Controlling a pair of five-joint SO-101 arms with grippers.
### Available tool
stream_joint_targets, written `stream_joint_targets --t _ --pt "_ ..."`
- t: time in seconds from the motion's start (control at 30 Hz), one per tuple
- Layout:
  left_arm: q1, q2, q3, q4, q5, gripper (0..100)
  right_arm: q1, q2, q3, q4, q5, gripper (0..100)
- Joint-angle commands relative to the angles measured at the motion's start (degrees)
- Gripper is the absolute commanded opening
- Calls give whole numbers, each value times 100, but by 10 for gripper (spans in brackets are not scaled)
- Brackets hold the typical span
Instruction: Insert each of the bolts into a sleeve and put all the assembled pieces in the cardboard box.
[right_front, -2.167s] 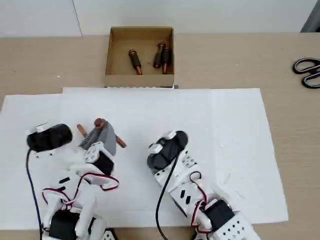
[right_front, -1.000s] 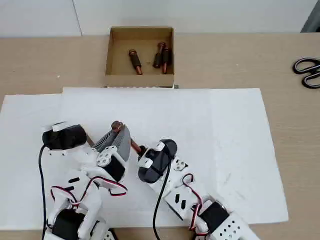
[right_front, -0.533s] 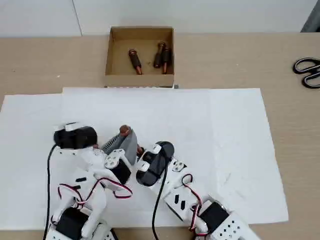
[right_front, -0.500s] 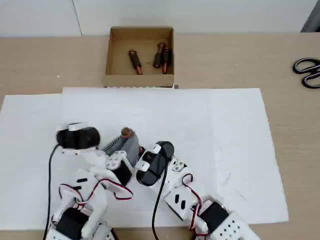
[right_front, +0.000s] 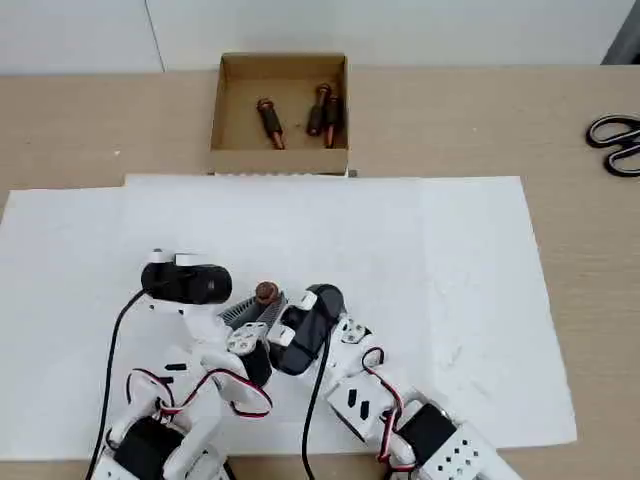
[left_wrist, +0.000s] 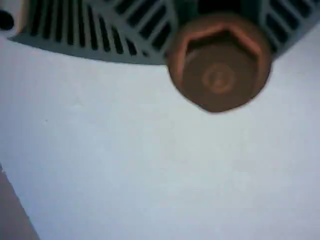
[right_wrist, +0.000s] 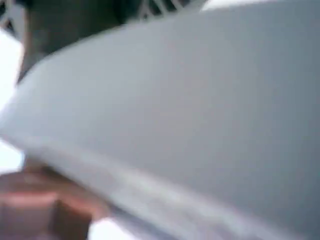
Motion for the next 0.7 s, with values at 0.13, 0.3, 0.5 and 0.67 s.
stream_joint_targets --t 0.13,0.3,0.5,0.67 --pt "141 44 136 -97 -246 111 92 -84 -448 -330 70 2" --pt "132 44 127 -88 -246 265 92 -84 -413 -321 70 2" --pt "-123 53 -31 -79 -255 264 92 -84 -290 -321 70 2" --pt "-510 62 -277 -88 -703 265 92 -84 -264 -321 62 2"
